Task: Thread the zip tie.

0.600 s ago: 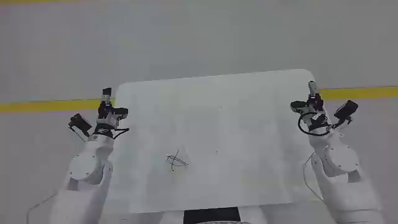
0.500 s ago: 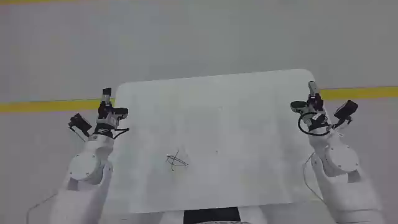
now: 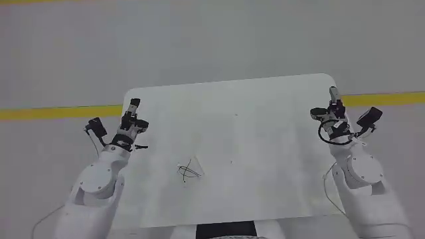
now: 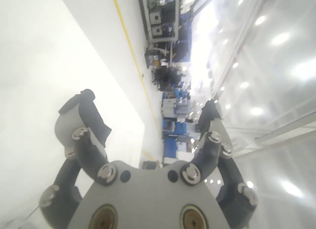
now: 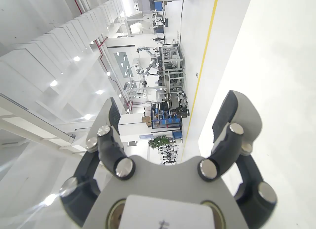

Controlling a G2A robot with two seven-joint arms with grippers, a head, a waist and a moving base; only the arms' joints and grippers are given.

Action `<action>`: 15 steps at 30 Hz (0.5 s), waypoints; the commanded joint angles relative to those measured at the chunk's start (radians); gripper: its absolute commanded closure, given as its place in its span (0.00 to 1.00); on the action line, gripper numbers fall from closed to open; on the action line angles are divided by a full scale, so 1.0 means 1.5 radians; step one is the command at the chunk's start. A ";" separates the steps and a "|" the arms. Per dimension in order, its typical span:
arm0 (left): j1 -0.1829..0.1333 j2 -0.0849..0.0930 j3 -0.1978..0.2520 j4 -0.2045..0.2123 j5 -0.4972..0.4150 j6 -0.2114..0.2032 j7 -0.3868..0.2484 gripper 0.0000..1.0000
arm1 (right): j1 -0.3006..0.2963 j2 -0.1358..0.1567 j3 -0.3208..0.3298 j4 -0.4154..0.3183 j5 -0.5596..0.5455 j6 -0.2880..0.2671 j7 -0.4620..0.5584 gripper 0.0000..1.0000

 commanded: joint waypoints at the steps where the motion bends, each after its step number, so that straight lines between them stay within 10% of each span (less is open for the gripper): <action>1: 0.001 0.002 0.001 -0.001 0.044 -0.006 -0.012 0.00 | 0.000 0.000 0.000 0.000 0.000 0.000 0.000 0.00; 10: 0.001 0.002 0.001 -0.001 0.044 -0.006 -0.012 0.00 | 0.000 0.000 0.000 0.000 0.000 0.000 0.000 0.00; 15: 0.005 0.012 0.009 -0.042 0.118 0.011 -0.129 0.00 | 0.000 0.000 0.000 0.000 0.000 0.000 0.000 0.00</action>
